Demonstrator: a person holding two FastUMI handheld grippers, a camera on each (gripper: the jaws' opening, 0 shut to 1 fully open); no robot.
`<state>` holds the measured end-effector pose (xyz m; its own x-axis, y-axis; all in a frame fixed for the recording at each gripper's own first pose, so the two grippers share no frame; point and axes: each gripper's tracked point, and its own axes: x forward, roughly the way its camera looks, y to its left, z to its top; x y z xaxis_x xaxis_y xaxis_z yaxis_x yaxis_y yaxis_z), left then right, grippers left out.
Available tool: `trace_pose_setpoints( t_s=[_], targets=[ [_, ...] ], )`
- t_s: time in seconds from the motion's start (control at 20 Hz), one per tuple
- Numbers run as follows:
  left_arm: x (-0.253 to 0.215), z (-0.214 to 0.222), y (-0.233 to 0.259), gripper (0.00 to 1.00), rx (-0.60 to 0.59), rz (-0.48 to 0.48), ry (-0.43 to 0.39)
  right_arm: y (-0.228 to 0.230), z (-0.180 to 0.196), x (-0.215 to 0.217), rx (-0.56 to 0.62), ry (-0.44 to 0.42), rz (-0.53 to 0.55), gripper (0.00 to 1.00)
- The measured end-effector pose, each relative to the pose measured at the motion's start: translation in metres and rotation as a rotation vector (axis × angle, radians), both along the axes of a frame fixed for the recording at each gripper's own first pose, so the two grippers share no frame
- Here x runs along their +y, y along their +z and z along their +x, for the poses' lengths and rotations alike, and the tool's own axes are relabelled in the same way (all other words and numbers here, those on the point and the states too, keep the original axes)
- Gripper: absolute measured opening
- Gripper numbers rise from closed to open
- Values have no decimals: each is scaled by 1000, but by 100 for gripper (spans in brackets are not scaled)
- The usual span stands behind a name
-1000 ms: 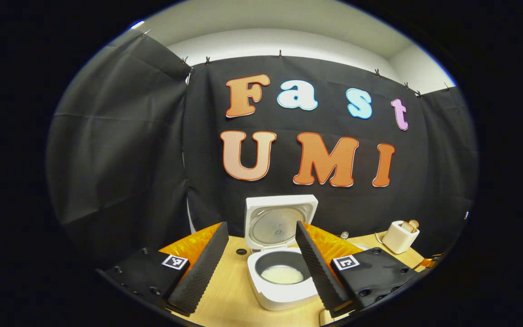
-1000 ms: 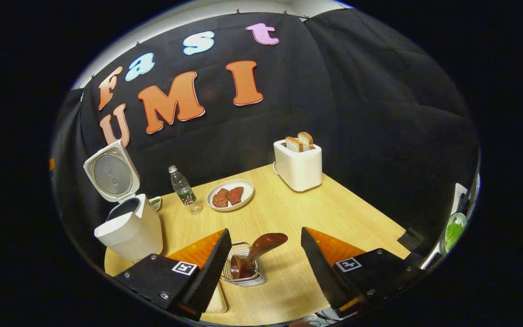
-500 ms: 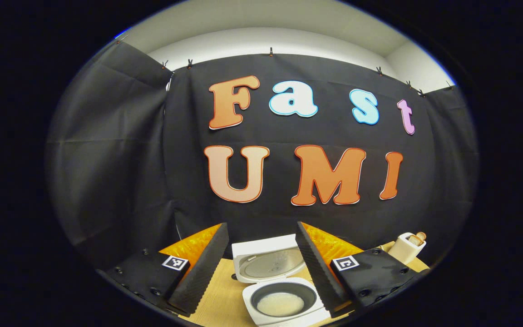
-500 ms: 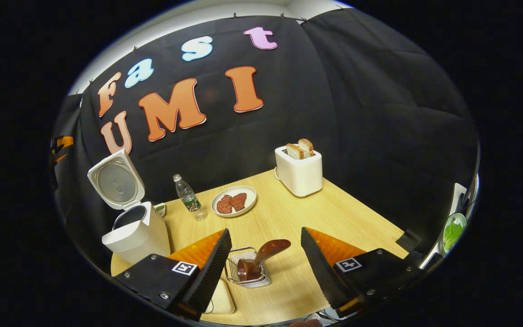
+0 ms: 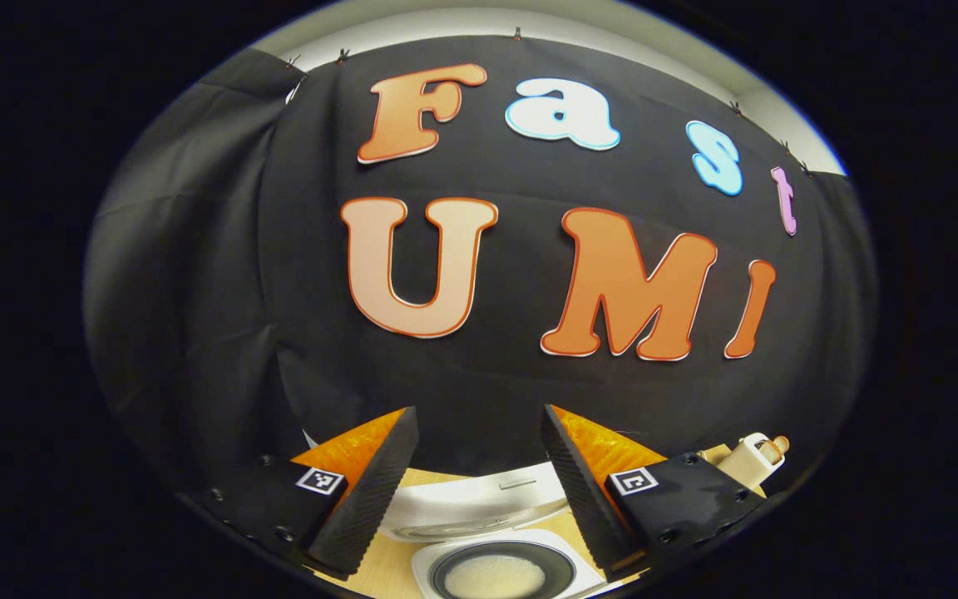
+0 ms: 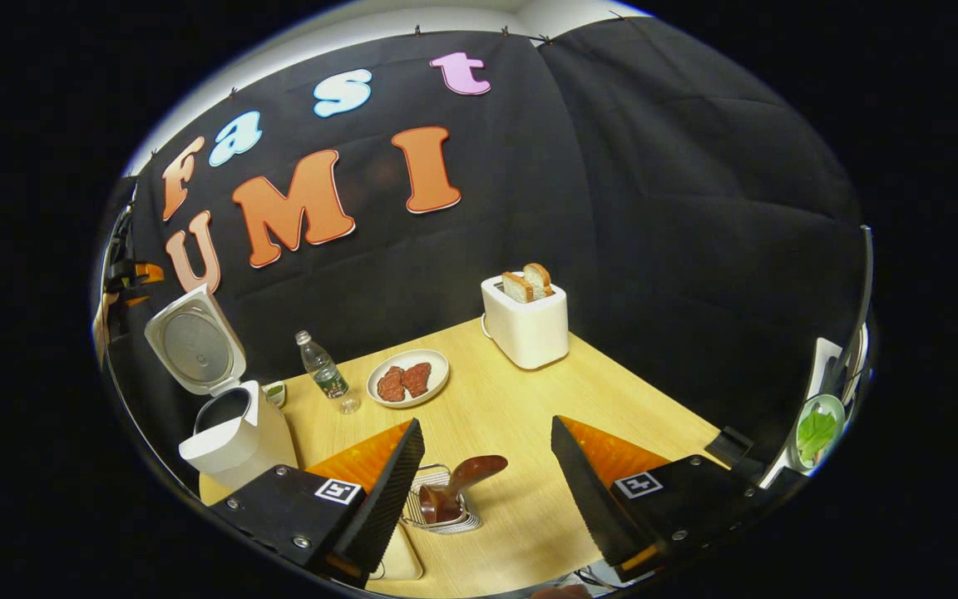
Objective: Close the left gripper, press the button to open the rice cooker; take a wooden spoon from the chopstick holder with the right hand, scoop a spoonful of rice and pour it into the rice cooker, then put the wooden spoon back into the chopstick holder.
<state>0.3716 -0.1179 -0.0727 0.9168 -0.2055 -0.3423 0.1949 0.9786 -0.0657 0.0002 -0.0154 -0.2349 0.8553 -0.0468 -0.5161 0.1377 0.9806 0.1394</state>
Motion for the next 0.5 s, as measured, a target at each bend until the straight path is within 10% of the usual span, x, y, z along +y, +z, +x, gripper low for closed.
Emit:
trace_pose_setpoints(
  t_s=[0.5],
  targets=[
    [17, 18, -59, 100, 126, 26, 26, 41, 26, 24, -80, 28, 12, 95]
  ],
)
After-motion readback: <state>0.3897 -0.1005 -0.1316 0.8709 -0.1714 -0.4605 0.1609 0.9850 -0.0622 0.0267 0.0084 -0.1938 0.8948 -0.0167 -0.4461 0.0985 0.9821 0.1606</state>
